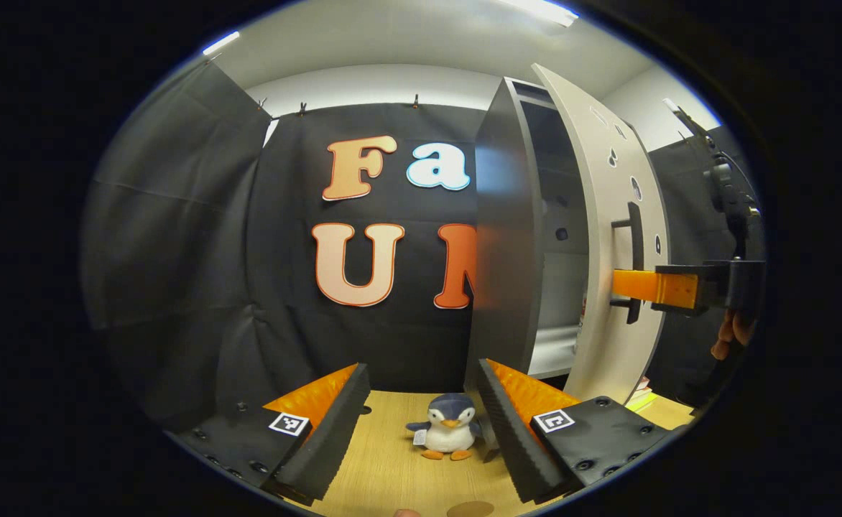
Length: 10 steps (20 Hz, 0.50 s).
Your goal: Open the cabinet door with the right hand, grasp the bottle in the cabinet with the left hand and place it on the coaster, then close the cabinet door with the right hand.
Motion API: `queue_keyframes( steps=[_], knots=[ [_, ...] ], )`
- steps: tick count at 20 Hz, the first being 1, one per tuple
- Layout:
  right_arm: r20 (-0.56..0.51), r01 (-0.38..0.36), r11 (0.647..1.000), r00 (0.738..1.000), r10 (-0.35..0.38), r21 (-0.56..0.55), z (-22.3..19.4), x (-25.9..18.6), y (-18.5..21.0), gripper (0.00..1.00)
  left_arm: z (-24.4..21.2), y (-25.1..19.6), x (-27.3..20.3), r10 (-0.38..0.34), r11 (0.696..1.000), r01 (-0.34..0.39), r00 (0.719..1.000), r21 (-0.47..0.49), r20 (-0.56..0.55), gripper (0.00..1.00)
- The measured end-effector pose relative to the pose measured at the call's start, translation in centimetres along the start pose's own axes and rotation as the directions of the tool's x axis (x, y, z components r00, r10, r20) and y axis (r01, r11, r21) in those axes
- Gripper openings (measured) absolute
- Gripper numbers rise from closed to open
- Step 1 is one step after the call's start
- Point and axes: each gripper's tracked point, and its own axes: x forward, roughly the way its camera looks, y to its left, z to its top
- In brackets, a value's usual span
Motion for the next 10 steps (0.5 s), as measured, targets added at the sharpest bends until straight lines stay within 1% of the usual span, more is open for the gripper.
queue_keyframes(
  steps=[3, 7, 8, 10],
  knots=[
    [-0.003, -0.005, 1.000, 1.000, 0.006, 0.011, -0.5, -3.7, -1.8, 0.21, 0.2, -1.7, 0.3, -0.023, 1.000, 0.023, 1.000, 0.000, 0.013, 0.98],
    [-0.006, -0.017, 1.000, 1.000, 0.018, 0.009, -0.4, -4.8, -2.6, 0.21, 0.5, -3.2, 0.8, -0.044, 0.999, 0.044, 0.999, 0.001, 0.025, 0.98],
    [-0.005, -0.022, 1.000, 1.000, 0.022, 0.009, -0.4, -5.3, -2.9, 0.19, 0.5, -3.5, 0.9, -0.048, 0.999, 0.048, 0.998, -0.001, 0.027, 0.98],
    [-0.007, -0.024, 1.000, 1.000, 0.024, 0.014, -0.5, -6.3, -3.7, 0.21, 0.4, -4.0, 1.0, -0.053, 0.999, 0.053, 0.998, -0.004, 0.028, 0.98]
  ],
)
